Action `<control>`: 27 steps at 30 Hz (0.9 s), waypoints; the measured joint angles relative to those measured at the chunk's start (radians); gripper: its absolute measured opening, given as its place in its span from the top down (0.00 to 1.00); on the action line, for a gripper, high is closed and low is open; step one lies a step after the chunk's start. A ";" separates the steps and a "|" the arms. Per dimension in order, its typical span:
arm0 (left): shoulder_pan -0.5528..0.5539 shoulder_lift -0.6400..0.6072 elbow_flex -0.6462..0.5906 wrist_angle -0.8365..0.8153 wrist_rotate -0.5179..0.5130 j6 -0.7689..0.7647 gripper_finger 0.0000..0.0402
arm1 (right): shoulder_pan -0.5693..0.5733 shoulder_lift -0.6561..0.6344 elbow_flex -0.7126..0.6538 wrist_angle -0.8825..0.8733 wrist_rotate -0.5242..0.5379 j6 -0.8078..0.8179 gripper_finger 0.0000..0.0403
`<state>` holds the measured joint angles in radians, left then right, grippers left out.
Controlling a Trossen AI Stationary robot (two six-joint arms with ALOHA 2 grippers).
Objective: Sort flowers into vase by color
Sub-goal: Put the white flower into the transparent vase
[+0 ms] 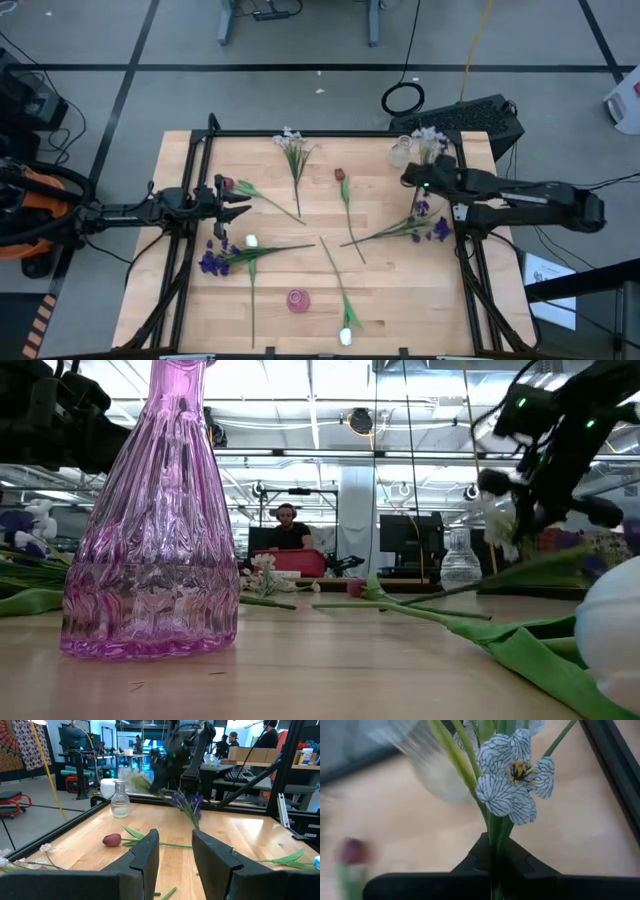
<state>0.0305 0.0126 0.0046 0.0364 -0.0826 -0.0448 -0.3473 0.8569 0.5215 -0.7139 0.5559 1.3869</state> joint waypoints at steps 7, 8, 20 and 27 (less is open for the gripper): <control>0.000 0.000 0.000 0.000 0.000 0.000 0.69 | 0.036 -0.255 0.051 0.015 0.110 -0.142 0.99; 0.000 0.000 0.000 0.000 0.000 0.000 0.69 | 0.042 -0.277 0.064 0.032 0.134 -0.182 0.99; 0.000 0.000 0.000 0.000 0.000 0.000 0.69 | 0.068 -0.307 0.165 0.437 0.202 -0.959 0.99; 0.000 0.000 0.000 0.000 0.000 0.000 0.69 | 0.057 -0.261 0.164 0.607 0.154 -1.133 0.99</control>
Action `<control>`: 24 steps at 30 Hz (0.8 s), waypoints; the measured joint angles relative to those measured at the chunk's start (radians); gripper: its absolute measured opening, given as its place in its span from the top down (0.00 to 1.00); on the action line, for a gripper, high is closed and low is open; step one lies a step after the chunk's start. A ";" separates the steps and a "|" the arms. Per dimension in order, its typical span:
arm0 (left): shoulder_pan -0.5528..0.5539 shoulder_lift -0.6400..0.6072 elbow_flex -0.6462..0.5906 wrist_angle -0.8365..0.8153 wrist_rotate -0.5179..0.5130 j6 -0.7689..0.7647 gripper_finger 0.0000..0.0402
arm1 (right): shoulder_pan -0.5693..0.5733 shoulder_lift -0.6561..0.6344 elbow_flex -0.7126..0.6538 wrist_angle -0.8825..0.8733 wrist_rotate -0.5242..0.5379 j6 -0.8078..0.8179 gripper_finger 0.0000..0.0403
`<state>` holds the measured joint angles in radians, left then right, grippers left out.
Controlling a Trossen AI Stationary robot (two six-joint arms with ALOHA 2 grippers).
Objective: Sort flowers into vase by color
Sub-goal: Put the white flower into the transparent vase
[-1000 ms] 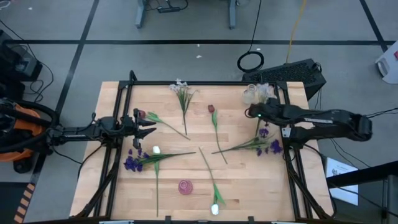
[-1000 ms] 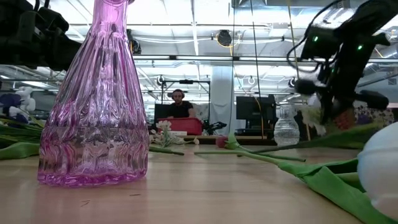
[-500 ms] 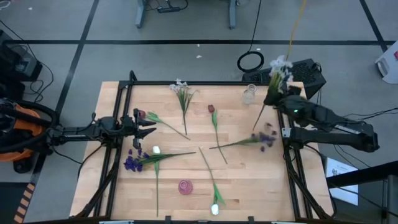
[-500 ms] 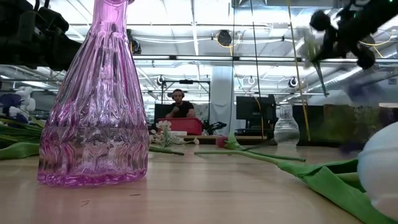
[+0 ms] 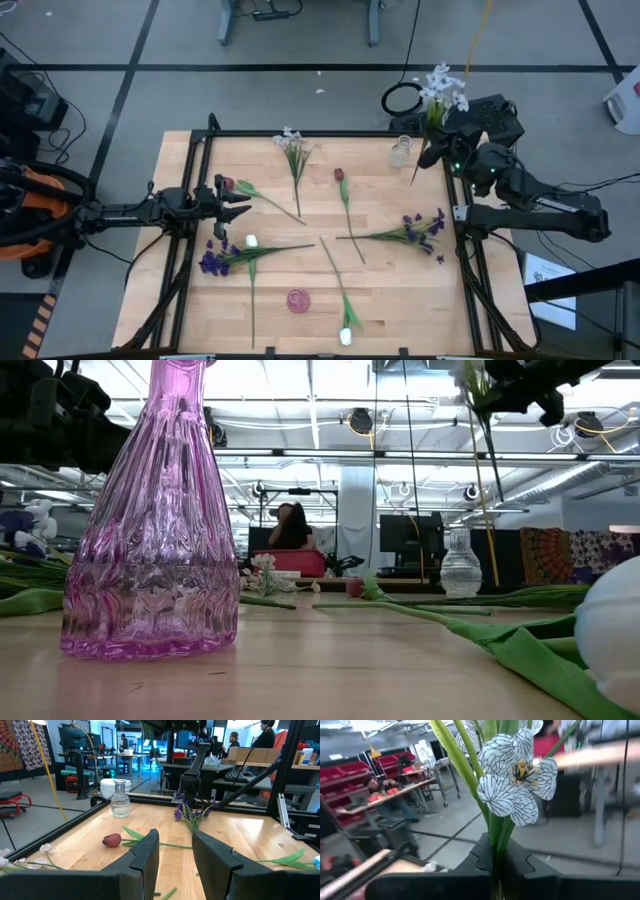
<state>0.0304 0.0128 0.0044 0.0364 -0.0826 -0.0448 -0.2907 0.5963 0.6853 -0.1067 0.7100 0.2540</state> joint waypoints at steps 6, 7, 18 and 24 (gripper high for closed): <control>0.000 0.000 0.000 0.000 0.000 0.000 0.69 | -0.049 0.053 0.000 0.187 -0.011 -0.194 0.99; 0.000 0.000 0.000 0.000 0.000 0.000 0.69 | -0.065 0.066 0.000 0.209 -0.025 -0.208 0.99; 0.000 0.000 0.000 0.000 0.000 0.000 0.69 | -0.287 0.172 0.000 0.347 -0.252 -0.251 1.00; 0.000 0.000 0.000 0.000 0.000 0.000 0.69 | -0.395 0.238 -0.012 0.429 -0.419 -0.226 1.00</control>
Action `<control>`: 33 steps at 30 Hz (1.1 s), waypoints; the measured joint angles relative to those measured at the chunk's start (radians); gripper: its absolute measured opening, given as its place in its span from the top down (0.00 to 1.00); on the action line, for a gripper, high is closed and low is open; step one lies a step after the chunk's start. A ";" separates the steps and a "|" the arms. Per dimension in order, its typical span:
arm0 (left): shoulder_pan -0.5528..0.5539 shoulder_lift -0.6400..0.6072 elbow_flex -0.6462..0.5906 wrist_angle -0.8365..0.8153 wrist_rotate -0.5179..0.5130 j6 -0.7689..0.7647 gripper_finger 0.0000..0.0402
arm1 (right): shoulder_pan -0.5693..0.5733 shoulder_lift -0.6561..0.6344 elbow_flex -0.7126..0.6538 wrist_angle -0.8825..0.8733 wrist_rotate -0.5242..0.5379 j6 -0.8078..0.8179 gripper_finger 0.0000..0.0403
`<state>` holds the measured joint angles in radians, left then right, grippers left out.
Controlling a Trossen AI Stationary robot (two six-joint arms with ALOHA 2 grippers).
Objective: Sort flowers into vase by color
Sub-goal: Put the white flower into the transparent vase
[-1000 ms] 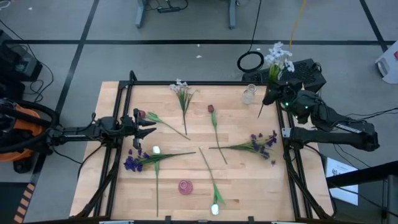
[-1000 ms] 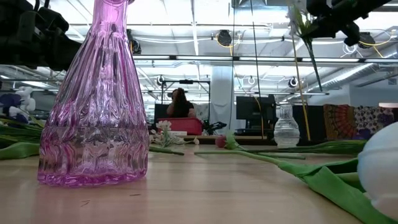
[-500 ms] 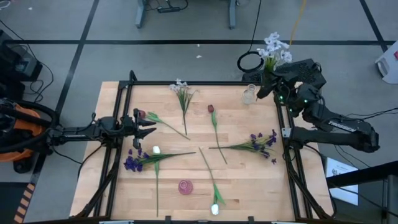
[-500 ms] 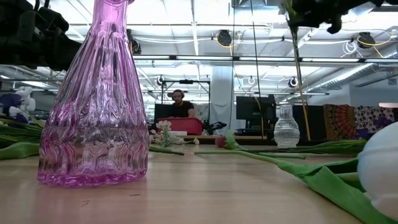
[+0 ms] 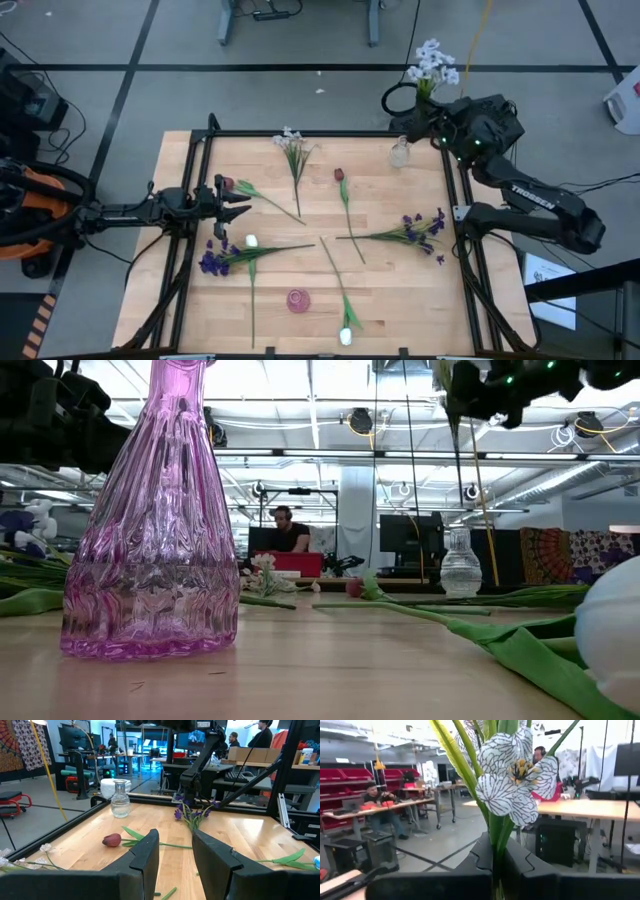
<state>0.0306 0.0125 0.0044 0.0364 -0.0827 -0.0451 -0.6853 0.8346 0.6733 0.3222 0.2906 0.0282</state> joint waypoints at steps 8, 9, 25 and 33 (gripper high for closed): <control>0.000 0.000 0.000 0.000 0.000 0.000 0.69 | -0.082 0.053 -0.004 0.018 -0.071 -0.012 1.00; 0.000 0.000 0.000 0.000 0.000 0.000 0.69 | -0.092 0.055 -0.004 0.017 -0.088 -0.012 1.00; 0.000 0.000 0.000 0.000 0.000 0.000 0.69 | -0.180 0.108 -0.126 0.190 -0.193 0.013 1.00; 0.000 0.000 0.000 0.000 0.000 0.000 0.69 | -0.180 0.119 -0.282 0.379 -0.245 0.016 0.99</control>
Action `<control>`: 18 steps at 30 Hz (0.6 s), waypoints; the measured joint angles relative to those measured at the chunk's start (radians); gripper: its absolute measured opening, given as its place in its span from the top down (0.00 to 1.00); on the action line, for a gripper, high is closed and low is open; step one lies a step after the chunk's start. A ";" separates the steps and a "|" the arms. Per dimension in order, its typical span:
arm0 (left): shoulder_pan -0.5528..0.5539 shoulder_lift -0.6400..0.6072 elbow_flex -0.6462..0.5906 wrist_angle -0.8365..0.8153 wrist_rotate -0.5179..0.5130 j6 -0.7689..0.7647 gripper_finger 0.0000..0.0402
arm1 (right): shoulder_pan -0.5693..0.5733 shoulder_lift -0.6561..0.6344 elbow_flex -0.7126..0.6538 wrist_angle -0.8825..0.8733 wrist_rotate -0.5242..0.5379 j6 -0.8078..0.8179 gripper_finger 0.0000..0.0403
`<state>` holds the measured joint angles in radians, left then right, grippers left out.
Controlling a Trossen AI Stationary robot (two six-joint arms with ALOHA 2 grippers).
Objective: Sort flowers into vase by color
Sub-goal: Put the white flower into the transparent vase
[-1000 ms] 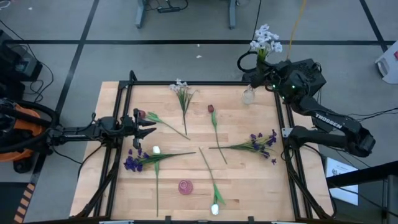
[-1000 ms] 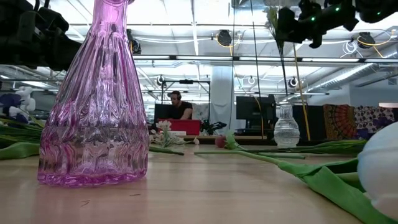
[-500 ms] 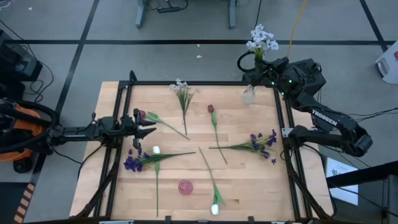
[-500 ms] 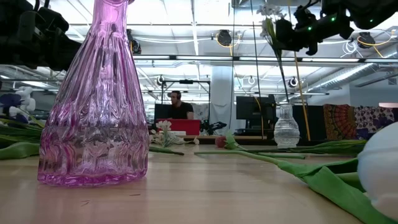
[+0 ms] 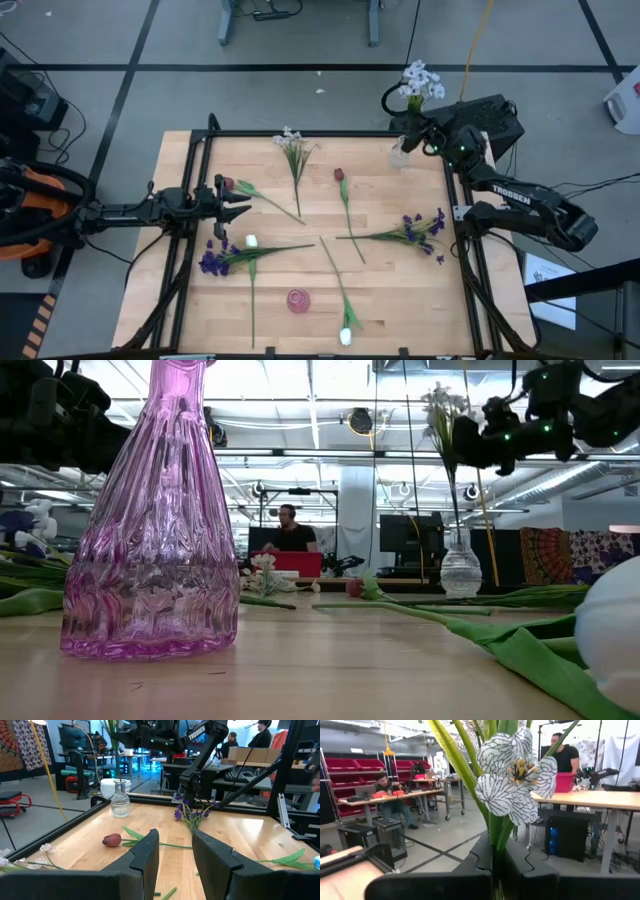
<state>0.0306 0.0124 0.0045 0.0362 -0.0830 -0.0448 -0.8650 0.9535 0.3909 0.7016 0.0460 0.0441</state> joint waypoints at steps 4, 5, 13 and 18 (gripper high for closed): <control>0.000 0.000 0.000 0.000 0.000 0.000 0.69 | 0.000 -0.001 -0.048 0.004 0.004 0.015 0.96; 0.000 0.000 0.000 0.000 0.000 0.000 0.69 | 0.000 0.000 -0.055 -0.001 0.004 0.030 0.95; 0.000 0.000 0.000 0.000 0.000 0.000 0.69 | 0.002 -0.006 -0.063 -0.088 -0.006 0.108 0.82; 0.000 0.000 0.000 0.000 0.000 0.000 0.69 | 0.003 -0.050 -0.063 -0.201 -0.043 0.113 0.74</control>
<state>0.0307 0.0126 0.0046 0.0362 -0.0830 -0.0448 -0.8623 0.9034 0.3275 0.5008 0.0029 0.1570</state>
